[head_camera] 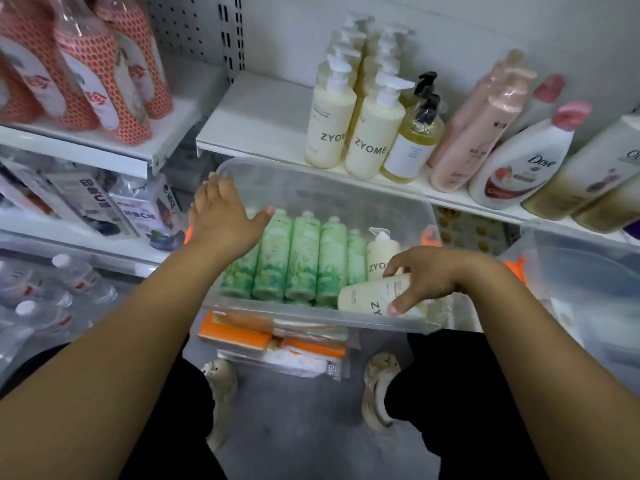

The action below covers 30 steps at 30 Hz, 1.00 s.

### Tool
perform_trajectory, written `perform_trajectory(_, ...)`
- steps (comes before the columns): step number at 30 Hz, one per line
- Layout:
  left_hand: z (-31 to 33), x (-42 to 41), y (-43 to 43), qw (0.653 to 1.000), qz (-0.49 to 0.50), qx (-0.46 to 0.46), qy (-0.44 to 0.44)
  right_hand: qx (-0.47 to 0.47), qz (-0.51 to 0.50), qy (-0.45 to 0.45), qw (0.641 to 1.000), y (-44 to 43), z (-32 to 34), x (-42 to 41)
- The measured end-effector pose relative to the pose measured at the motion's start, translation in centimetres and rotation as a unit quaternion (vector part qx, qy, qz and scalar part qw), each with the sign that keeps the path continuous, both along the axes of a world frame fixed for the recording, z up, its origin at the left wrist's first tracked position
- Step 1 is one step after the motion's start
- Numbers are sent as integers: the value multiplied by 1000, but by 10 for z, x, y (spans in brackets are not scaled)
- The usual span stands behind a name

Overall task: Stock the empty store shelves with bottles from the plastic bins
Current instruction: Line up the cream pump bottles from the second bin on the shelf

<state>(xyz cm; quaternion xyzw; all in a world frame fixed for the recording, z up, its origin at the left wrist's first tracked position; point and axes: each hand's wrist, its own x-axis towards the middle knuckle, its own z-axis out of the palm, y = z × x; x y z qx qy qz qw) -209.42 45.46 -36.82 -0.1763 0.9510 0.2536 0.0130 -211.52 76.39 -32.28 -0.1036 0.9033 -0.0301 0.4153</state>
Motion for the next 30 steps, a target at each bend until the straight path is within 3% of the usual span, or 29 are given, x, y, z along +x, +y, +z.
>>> perform_trajectory(8,12,-15,-33,985,28,170,8,-56,-6,87,995,-25,24,-6)
perform_trajectory(14,10,-34,-51,978,36,202,18,-135,47,191,971,-99,90,-34)
perform_trajectory(20,14,-53,-70,966,71,245,39,-215,25,258,942,-175,141,-86)
perform_trajectory(24,18,-66,-79,959,75,263,70,-197,57,311,928,-220,143,-131)
perform_trajectory(30,12,-86,-86,966,46,246,67,-92,104,337,931,-247,108,-191)
